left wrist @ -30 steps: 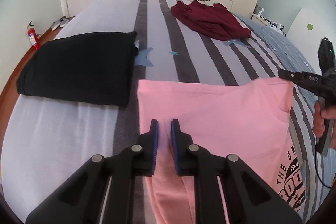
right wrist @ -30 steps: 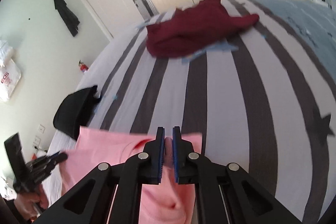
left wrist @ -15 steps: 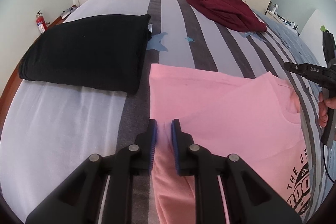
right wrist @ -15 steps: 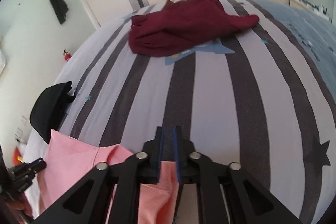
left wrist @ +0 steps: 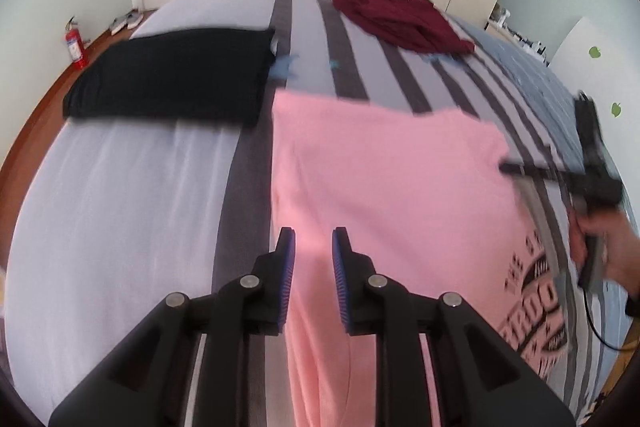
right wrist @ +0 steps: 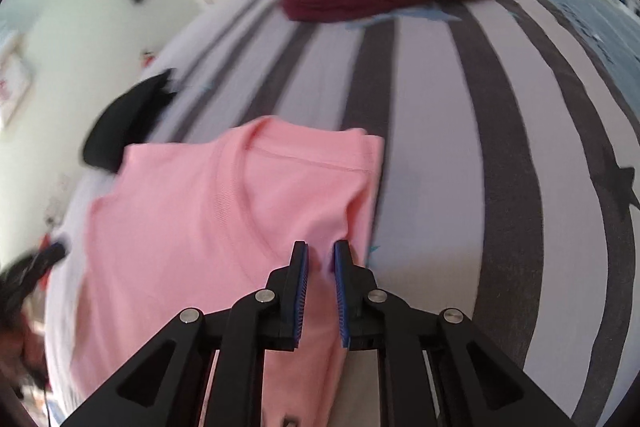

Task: Fold clothes
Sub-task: 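Lift and flip the folded shirt over with both grippers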

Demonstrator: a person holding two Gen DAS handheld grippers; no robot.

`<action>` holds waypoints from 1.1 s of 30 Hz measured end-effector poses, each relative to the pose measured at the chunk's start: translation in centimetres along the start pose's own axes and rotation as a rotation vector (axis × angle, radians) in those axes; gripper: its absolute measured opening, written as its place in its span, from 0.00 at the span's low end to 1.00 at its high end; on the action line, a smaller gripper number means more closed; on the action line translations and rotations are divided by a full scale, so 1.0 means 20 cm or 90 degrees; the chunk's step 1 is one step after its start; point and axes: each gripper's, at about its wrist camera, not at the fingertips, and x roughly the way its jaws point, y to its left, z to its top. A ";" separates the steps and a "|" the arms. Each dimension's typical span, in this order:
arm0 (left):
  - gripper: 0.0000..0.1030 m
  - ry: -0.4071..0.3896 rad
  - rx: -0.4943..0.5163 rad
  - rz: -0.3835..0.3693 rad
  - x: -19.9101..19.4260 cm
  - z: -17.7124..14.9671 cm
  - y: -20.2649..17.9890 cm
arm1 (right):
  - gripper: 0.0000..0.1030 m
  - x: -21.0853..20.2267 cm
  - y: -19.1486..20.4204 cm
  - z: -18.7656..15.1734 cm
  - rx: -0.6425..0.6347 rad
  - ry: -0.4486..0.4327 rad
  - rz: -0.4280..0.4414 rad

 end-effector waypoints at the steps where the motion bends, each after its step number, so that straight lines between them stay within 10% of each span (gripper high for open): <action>1: 0.16 0.009 -0.009 0.001 -0.01 -0.04 0.01 | 0.11 0.01 -0.03 0.02 0.019 -0.005 -0.003; 8: 0.16 0.022 -0.090 -0.014 -0.20 -0.23 0.13 | 0.14 -0.19 -0.04 -0.10 0.057 -0.013 0.017; 19: 0.27 0.093 -0.058 -0.060 -0.24 -0.49 0.01 | 0.26 -0.54 0.15 -0.86 0.050 0.069 0.025; 29: 0.18 0.110 -0.030 -0.097 -0.19 -0.54 -0.02 | 0.28 -0.55 0.17 -1.03 0.092 0.077 0.050; 33: 0.08 0.096 -0.020 -0.108 -0.23 -0.55 -0.04 | 0.05 -0.56 0.16 -1.06 0.074 0.070 0.039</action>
